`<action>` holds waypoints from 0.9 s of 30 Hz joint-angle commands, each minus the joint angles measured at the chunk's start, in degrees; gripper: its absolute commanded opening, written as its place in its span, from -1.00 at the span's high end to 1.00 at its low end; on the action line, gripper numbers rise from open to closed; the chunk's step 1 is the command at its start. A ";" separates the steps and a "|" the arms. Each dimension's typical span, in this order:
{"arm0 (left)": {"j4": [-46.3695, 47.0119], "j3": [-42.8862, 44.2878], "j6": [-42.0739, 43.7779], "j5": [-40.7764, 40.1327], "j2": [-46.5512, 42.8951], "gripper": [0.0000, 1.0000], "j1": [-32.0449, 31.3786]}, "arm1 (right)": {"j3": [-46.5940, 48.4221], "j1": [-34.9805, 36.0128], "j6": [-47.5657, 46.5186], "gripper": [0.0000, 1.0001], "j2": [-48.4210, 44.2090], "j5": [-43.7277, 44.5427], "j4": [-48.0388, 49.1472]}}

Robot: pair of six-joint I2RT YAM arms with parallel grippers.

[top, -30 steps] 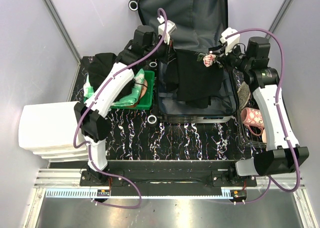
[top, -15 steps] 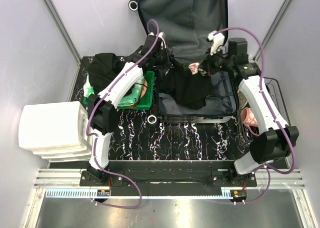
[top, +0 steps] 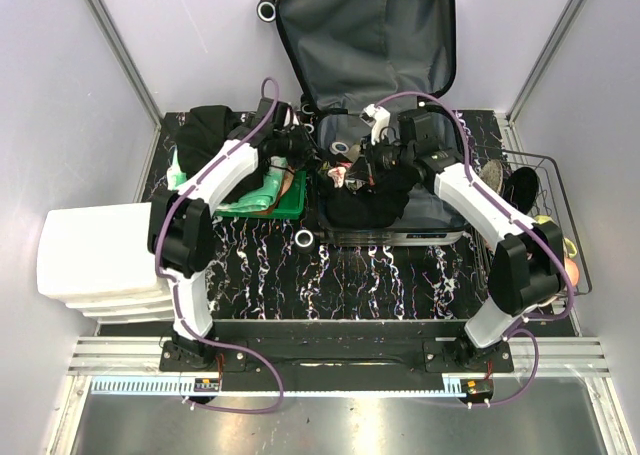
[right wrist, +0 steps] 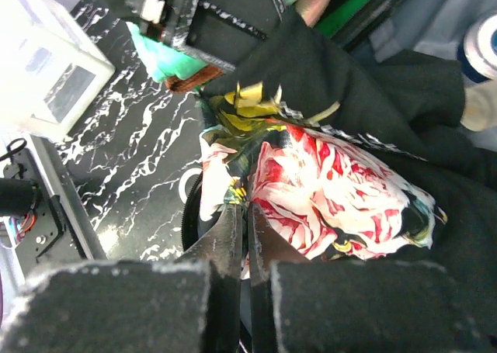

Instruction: Open, take out, and arrange the luggage

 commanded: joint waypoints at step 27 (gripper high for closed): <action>2.76 -6.77 7.66 5.91 -5.67 -0.17 -2.17 | -9.69 3.32 -1.22 1.00 -6.17 -10.00 14.54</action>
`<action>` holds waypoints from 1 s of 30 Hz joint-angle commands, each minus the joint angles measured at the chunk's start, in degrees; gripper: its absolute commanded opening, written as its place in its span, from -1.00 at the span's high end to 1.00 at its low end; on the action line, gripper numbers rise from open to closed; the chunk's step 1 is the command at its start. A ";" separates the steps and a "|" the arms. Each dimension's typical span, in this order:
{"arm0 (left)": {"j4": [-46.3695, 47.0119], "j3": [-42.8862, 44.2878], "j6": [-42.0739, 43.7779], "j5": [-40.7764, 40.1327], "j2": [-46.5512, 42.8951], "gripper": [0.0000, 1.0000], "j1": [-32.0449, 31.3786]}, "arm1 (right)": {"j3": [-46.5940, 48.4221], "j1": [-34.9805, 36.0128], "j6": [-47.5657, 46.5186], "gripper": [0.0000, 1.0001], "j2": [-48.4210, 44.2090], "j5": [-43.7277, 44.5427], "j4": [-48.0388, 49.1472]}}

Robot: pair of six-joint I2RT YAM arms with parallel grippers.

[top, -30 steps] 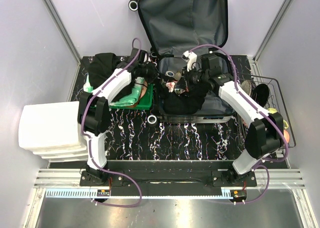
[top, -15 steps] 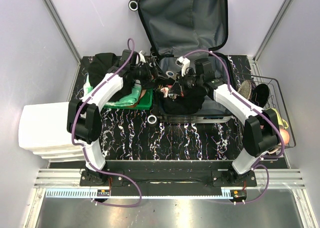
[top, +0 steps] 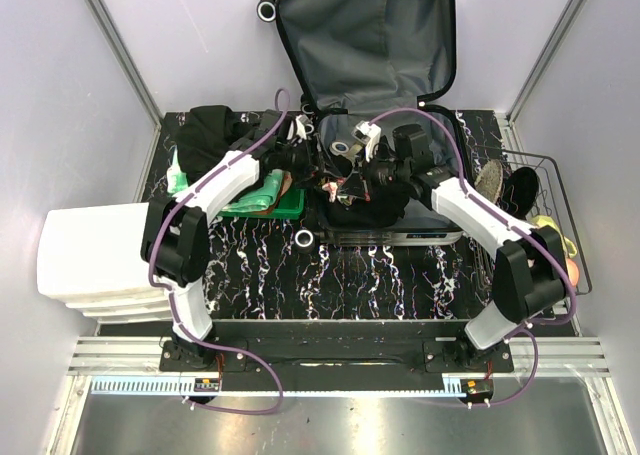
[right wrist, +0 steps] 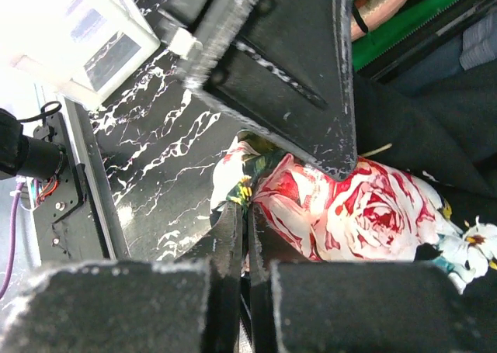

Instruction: Open, take out, and arrange the luggage

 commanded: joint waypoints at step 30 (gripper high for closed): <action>2.75 38.64 26.78 18.65 -9.84 1.00 16.93 | 9.57 -19.02 0.01 -0.99 -8.64 0.64 -3.91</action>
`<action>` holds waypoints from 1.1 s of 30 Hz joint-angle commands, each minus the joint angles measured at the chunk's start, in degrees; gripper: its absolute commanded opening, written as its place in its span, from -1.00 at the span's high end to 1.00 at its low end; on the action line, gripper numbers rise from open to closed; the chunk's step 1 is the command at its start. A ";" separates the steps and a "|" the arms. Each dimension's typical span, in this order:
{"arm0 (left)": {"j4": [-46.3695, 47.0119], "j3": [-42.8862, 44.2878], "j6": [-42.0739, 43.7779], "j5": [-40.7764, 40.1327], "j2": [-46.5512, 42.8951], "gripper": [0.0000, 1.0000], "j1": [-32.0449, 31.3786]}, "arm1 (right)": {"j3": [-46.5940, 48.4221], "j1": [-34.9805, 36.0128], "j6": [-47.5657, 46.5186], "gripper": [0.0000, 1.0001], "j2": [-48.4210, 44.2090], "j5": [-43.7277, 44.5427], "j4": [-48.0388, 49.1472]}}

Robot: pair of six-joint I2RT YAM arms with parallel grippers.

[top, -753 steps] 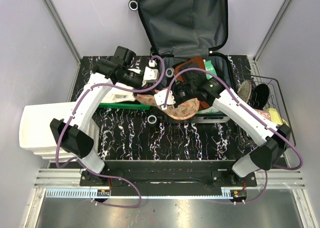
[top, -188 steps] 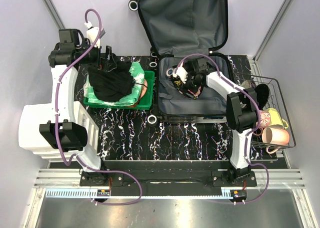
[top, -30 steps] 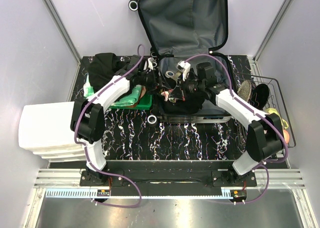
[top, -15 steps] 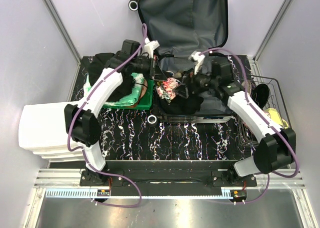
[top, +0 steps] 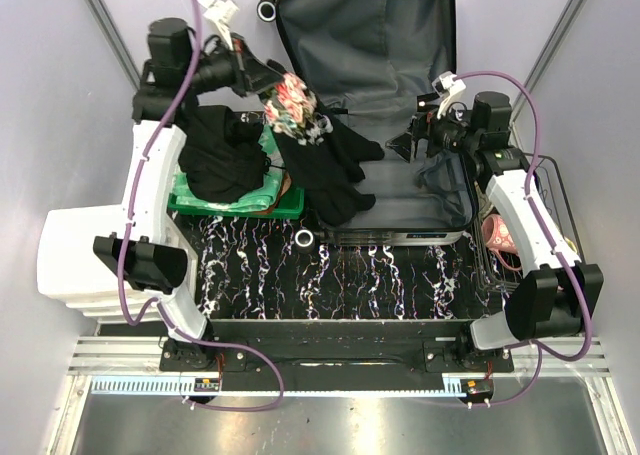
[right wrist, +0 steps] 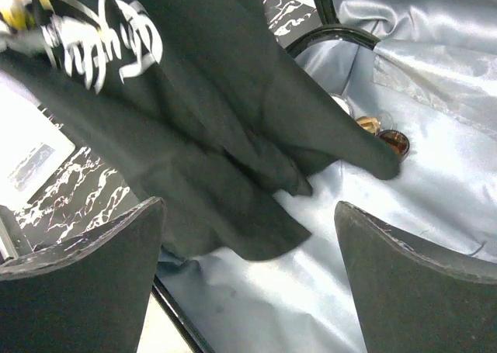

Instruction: Open, take out, and arrange the luggage

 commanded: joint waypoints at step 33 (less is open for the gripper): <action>22.81 4.31 -15.70 10.61 2.01 1.00 33.45 | 8.40 0.33 -2.74 -0.99 8.77 -4.91 -2.52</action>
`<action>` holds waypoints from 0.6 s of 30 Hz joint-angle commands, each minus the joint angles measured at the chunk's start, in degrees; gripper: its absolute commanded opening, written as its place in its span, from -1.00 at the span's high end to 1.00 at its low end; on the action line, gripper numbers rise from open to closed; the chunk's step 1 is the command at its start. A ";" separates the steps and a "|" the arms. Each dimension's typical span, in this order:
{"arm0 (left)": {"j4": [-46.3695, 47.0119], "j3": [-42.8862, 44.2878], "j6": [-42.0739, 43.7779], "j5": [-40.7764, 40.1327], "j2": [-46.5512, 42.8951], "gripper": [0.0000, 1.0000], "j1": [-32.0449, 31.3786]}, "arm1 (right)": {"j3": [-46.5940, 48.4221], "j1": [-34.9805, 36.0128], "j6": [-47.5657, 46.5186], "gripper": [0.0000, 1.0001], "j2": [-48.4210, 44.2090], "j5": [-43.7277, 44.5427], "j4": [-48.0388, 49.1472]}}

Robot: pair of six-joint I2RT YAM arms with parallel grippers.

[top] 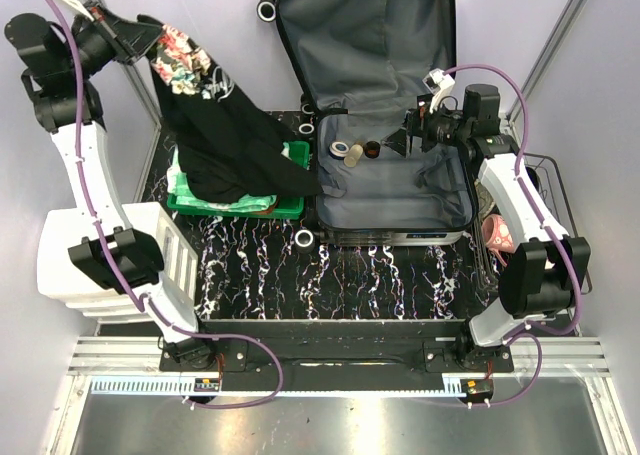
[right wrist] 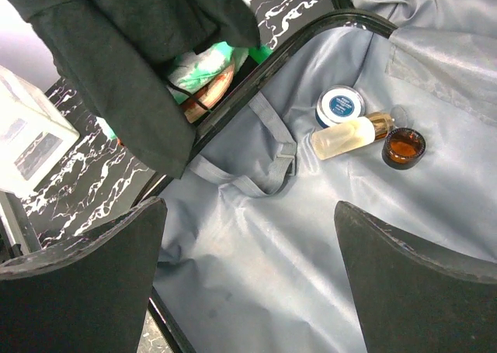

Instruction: Open, take out, and arrange the luggage

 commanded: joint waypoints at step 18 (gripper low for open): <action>-35.67 1.39 41.71 -13.27 5.63 1.00 4.92 | 2.50 0.33 -1.13 -0.99 0.91 -2.49 -0.77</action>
